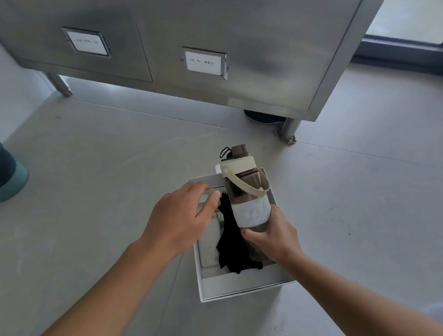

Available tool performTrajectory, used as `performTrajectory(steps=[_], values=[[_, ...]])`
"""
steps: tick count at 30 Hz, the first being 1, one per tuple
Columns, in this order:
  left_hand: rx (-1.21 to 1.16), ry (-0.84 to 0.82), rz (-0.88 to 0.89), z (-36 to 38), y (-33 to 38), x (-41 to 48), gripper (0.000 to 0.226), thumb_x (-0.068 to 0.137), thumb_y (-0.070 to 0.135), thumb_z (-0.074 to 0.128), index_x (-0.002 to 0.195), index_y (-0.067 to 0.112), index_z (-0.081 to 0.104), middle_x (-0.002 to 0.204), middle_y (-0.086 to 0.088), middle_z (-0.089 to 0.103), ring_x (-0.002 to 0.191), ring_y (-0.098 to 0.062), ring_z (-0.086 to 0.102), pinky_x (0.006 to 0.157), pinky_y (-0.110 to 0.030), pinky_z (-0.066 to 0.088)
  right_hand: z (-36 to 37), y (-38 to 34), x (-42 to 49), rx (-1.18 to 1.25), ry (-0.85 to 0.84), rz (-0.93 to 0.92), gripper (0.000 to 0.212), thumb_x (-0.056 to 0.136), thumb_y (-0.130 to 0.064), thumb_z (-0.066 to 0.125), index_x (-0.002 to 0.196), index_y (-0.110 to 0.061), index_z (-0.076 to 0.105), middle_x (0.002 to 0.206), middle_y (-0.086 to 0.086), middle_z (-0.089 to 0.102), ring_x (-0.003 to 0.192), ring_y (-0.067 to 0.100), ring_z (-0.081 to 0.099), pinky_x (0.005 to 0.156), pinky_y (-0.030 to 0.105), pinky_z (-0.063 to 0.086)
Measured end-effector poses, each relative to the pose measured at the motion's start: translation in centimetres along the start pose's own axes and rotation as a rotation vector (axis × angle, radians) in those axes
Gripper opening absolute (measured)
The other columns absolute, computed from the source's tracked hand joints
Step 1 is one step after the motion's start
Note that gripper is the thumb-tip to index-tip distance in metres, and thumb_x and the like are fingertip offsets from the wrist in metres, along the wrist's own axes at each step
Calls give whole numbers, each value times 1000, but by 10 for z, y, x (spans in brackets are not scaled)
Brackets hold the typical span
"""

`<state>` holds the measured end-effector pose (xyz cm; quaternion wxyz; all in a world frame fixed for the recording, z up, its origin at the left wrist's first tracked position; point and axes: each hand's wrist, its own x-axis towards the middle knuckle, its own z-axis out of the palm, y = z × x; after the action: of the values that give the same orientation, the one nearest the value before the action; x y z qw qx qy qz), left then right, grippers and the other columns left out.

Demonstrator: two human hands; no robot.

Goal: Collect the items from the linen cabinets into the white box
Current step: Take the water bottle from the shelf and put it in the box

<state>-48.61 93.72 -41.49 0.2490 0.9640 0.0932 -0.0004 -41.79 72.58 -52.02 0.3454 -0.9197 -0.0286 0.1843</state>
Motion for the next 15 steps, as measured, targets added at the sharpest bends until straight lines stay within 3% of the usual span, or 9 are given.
performTrajectory(steps=[8,15], values=[[-15,-7,10,5,-1,4,51,95,59,25,121,28,55,118,8,62,101,-17,62,75,-31,43,-3,3,-5,-106,-39,97,69,65,-68,73,104,-18,44,96,-3,60,90,24,61,71,37,52],[-16,-15,6,8,-6,4,46,96,58,27,118,29,56,117,8,63,100,-17,62,76,-32,44,-7,4,-11,-216,-39,38,74,72,-73,69,112,-20,39,100,-1,63,94,28,65,77,43,56]])
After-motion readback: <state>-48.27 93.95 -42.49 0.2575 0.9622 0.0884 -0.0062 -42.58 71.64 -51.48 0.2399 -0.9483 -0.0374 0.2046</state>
